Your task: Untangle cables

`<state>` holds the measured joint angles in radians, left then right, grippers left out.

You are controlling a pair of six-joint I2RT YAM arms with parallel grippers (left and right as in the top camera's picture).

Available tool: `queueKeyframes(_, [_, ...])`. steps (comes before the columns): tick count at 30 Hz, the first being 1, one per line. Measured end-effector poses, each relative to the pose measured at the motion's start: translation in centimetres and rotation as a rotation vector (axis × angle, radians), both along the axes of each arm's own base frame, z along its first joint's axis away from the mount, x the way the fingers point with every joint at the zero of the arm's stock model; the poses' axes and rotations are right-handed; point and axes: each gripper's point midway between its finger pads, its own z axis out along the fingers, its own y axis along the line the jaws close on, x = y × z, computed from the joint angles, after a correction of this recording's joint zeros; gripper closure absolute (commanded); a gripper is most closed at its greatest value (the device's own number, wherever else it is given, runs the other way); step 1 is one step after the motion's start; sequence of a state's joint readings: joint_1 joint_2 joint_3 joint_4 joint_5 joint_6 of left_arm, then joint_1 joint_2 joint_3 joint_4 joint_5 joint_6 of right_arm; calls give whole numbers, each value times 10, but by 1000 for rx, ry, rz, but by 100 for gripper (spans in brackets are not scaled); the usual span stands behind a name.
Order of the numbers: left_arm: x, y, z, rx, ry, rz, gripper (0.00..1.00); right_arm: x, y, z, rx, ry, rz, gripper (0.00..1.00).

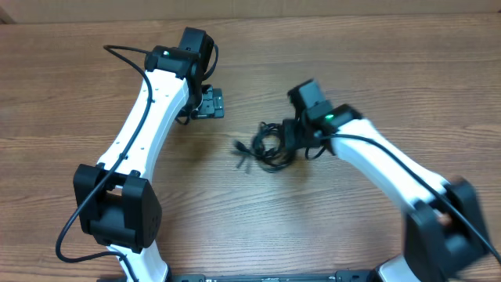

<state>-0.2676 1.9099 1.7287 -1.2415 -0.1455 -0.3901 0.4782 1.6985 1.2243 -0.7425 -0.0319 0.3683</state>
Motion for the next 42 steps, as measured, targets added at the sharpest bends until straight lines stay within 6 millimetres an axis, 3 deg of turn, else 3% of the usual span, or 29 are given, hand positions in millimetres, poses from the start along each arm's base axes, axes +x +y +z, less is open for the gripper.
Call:
queueKeyframes(1, [3, -2, 0, -10, -12, -1, 0, 4, 1, 28, 18, -56, 7, 96])
queueKeyframes(2, [7, -7, 1, -37, -28, -5, 0, 9, 2, 82, 61, -169, 16, 96])
queueKeyframes(4, [13, -16, 2, -86, -49, -13, 0, 4, -1, 120, 88, -239, 20, 96])
queueKeyframes(7, [23, -46, 7, -239, -82, -89, 0, -19, -15, 203, 156, -415, 23, 96])
queueKeyframes(10, [25, -97, 24, -490, -119, -339, 0, -38, -27, 229, 177, -474, 22, 96])
queueKeyframes(12, [8, -132, 44, -698, -133, -573, 0, -49, -33, 237, 180, -485, 21, 96])
queueKeyframes(14, [-10, -158, 68, -883, -179, -786, 0, -56, -36, 240, 182, -489, 21, 96])
queueKeyframes(20, [-38, -183, 118, -1168, -376, -1137, 0, -80, -48, 244, 175, -472, 22, 96])
queueKeyframes(25, [-46, -190, 131, -1229, -440, -1226, 0, -93, -55, 256, 193, -509, 22, 96])
queueKeyframes(29, [-53, -202, 128, -1208, -442, -1280, 0, -96, -57, 264, 190, -548, 40, 96])
queueKeyframes(30, [-52, -205, 125, -1188, -440, -1286, 0, -96, -58, 263, 180, -548, 40, 91])
queueKeyframes(31, [-51, -207, 124, -1175, -434, -1282, 0, -94, -60, 260, 162, -541, 36, 74])
queueKeyframes(32, [-45, -206, 123, -1159, -431, -1253, 0, -92, -60, 256, 150, -530, 35, 70])
queueKeyframes(34, [-32, -199, 121, -1144, -412, -1171, 0, -87, -58, 241, 128, -483, 33, 68])
queueKeyframes(37, [-4, -167, 115, -1100, -368, -961, 1, -77, -44, 198, 113, -333, 45, 67])
queueKeyframes(38, [7, -150, 112, -1074, -352, -867, 1, -72, -34, 171, 104, -245, 60, 65])
queueKeyframes(42, [34, -92, 93, -968, -286, -552, 1, -78, 6, 96, 65, -23, 213, 61])
